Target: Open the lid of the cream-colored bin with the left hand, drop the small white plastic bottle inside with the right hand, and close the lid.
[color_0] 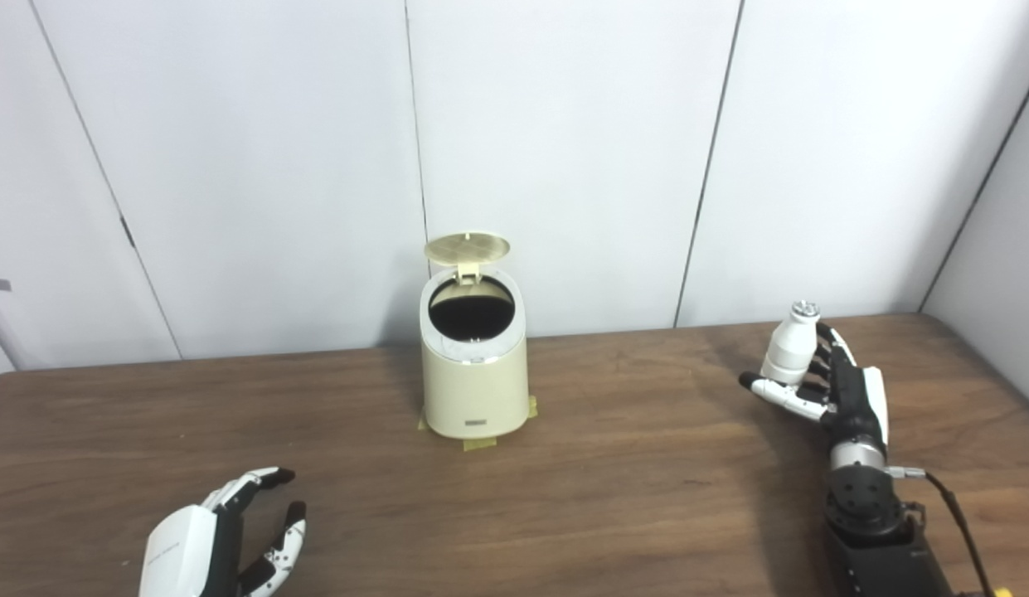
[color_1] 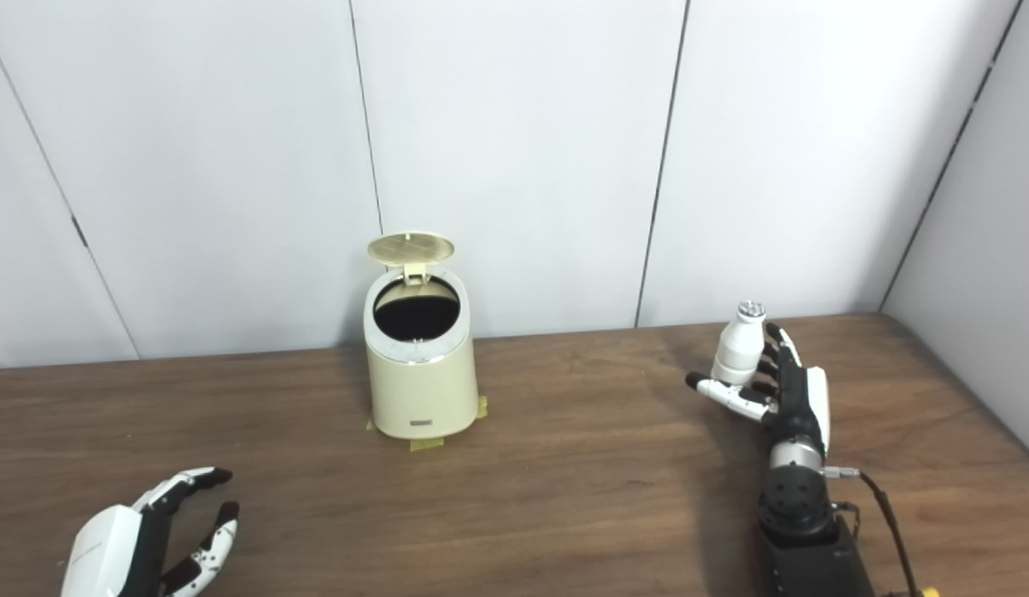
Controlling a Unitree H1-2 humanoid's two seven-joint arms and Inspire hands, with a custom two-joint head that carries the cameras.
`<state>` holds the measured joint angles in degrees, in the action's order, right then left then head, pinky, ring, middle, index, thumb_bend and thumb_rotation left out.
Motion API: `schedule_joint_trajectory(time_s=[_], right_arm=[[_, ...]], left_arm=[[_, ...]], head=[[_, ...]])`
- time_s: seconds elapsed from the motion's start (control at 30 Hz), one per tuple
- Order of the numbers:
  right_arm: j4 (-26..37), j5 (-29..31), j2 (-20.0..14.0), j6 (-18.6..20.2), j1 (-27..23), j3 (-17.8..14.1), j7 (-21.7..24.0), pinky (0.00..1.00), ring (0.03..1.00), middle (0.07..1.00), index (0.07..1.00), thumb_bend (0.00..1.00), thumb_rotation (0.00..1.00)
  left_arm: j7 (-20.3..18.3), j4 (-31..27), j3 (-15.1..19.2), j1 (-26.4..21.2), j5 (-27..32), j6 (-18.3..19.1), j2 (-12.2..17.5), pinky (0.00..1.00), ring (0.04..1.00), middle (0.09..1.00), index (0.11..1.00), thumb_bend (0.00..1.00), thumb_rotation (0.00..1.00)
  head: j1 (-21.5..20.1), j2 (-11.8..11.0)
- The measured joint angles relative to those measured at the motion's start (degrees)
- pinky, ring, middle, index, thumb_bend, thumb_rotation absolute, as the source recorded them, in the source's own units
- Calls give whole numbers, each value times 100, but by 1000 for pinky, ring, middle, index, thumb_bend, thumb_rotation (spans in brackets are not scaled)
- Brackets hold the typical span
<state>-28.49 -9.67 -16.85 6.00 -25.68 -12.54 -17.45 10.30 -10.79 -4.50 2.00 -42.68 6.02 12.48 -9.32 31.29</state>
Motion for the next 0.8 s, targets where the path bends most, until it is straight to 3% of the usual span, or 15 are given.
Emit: schedule_joint_trajectory(time_s=[0.33,0.53,0.67,0.7,0.73,0.8], right_arm=[[-500,-20,-230,-135,-230,145,-12,737,818,857,885,854,212],[-649,-80,-257,-149,-324,202,-110,680,763,808,841,831,167],[-660,-77,-208,-144,-327,129,-370,586,660,694,719,822,100],[-660,-87,-193,-147,-327,114,-482,563,633,652,647,806,41],[-665,-115,-183,-181,-326,115,-629,540,608,617,569,664,79],[-735,-223,-179,-448,-325,136,-936,476,543,555,483,551,16]], left_arm=[[29,5,22,36,-2,-43,-1,741,782,749,732,243,468],[32,5,32,53,-2,-44,-4,743,784,749,731,245,462],[34,5,32,53,-2,-47,-5,747,787,751,731,244,453],[34,5,31,53,-2,-47,-5,749,789,753,734,243,445],[34,5,31,53,-2,-47,-7,750,789,752,735,243,443],[33,3,31,54,-2,-46,-11,755,792,753,737,244,455]], head=[[9,-9],[0,-18],[9,-9],[9,0],[9,0],[9,0]])
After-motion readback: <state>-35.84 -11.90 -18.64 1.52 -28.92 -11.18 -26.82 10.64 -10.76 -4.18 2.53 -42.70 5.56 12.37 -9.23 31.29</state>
